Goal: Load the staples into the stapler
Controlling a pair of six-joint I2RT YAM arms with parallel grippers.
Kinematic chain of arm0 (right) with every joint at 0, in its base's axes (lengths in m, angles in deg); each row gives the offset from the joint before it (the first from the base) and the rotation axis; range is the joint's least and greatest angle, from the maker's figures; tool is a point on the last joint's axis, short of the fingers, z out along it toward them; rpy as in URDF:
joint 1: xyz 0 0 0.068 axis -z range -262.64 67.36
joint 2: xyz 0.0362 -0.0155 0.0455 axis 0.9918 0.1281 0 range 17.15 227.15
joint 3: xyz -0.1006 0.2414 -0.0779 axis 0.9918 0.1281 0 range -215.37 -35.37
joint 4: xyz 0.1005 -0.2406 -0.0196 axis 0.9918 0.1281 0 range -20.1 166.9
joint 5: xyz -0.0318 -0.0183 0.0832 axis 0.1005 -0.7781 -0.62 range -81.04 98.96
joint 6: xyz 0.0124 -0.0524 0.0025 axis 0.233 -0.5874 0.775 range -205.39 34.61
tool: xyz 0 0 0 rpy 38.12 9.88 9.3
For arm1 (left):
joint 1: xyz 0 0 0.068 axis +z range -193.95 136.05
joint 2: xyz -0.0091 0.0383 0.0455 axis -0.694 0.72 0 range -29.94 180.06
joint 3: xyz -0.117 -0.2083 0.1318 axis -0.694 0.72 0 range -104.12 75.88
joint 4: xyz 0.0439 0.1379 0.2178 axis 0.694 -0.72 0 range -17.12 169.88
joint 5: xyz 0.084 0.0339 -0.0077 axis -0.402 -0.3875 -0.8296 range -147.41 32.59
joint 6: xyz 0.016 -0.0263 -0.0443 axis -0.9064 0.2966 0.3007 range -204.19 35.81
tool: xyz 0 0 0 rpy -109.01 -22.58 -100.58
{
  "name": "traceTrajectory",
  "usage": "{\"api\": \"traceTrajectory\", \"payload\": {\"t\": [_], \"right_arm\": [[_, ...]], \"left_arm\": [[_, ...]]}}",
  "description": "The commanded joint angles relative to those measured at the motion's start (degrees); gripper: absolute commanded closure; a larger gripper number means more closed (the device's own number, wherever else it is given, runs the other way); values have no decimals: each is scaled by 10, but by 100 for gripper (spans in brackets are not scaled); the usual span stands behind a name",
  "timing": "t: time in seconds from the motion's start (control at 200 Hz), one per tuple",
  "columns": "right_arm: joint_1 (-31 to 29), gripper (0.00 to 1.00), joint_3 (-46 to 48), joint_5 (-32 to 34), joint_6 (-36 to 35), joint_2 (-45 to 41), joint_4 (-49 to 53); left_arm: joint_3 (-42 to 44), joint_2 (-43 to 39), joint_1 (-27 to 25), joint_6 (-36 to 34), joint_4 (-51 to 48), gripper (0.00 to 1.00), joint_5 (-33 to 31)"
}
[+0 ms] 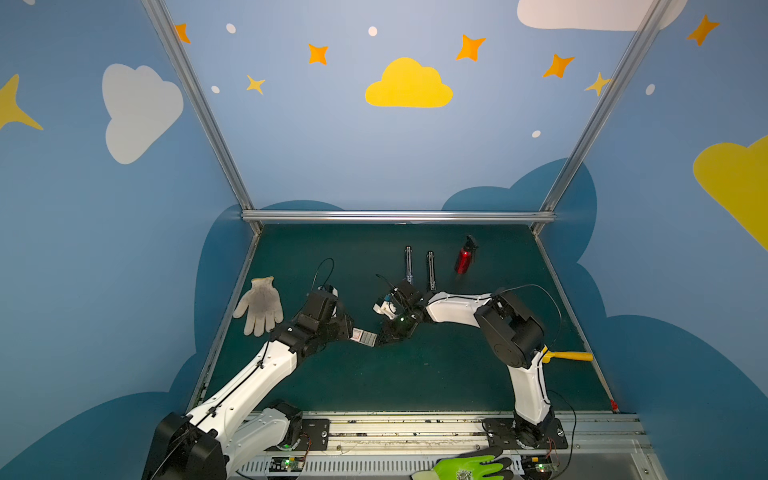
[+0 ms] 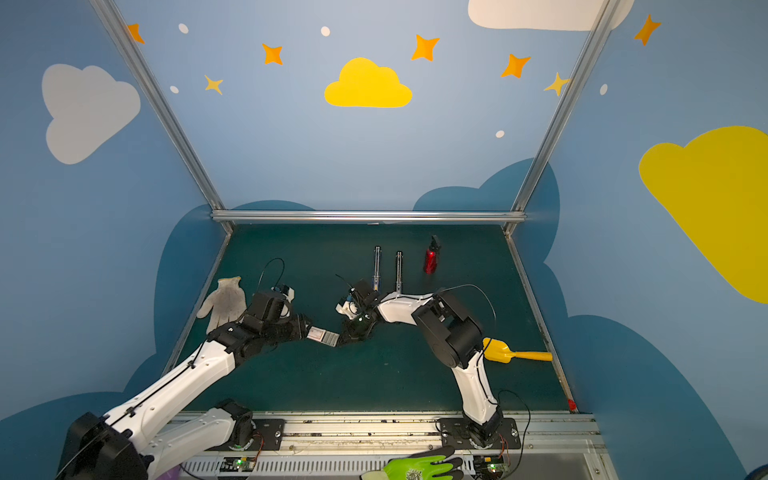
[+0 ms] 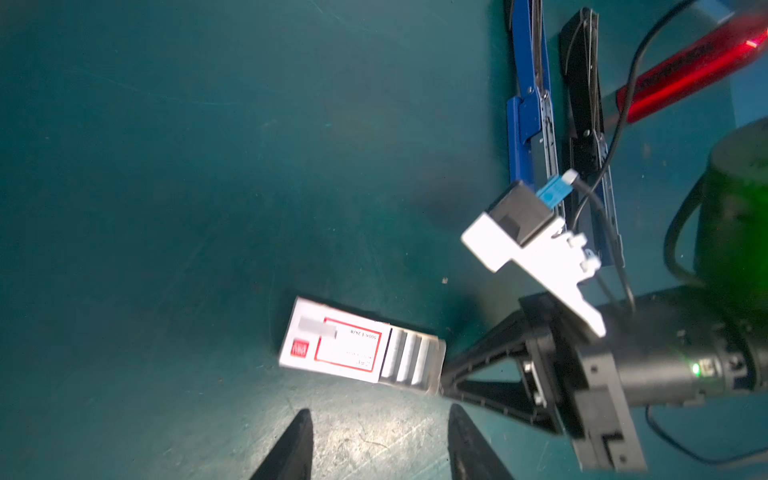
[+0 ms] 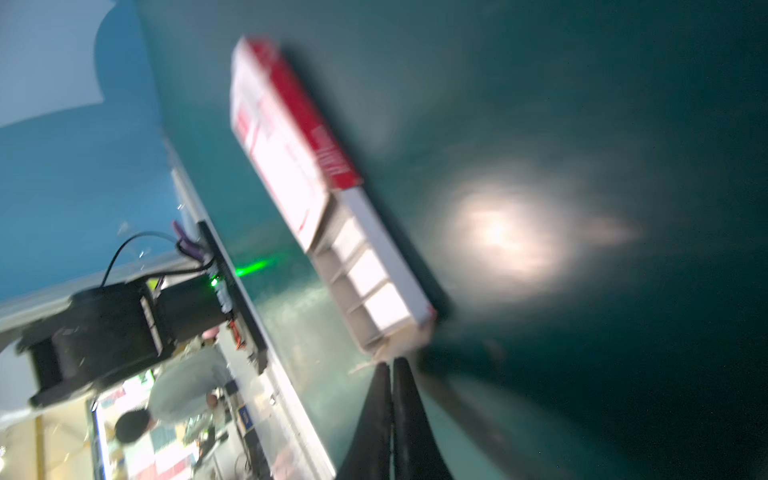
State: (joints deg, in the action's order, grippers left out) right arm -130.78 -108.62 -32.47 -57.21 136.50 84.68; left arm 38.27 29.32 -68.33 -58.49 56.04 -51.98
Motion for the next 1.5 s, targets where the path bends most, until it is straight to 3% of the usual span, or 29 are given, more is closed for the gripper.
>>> {"api": "traceTrajectory", "payload": {"t": [0.0, 0.23, 0.436, 0.531, 0.691, 0.881, 1.182, 1.492], "right_arm": [[-1, 93, -22, -46, -24, 15, -6], [13, 89, 43, 10, -22, -53, -21], [17, 80, 41, 35, -18, -74, -11], [27, 85, 50, 36, -12, -83, -16], [57, 96, 107, 39, -5, -128, -36], [85, 96, 182, 68, -12, -200, -32], [114, 96, 238, 76, -15, -273, -38], [124, 96, 239, 77, -18, -284, -38]], "left_arm": [[-12, -2, 1, 12, -10, 47, -12], [-11, -1, 1, 19, -24, 47, -6], [-2, 22, 1, 31, -14, 47, 46], [-6, 56, 0, 35, -14, 50, 103], [-31, 146, -11, 43, -24, 66, 161], [-74, 198, -79, 26, -36, 69, 82], [-145, 264, -108, -12, -103, 70, -19], [-185, 333, -152, -35, -144, 71, -60]]}}
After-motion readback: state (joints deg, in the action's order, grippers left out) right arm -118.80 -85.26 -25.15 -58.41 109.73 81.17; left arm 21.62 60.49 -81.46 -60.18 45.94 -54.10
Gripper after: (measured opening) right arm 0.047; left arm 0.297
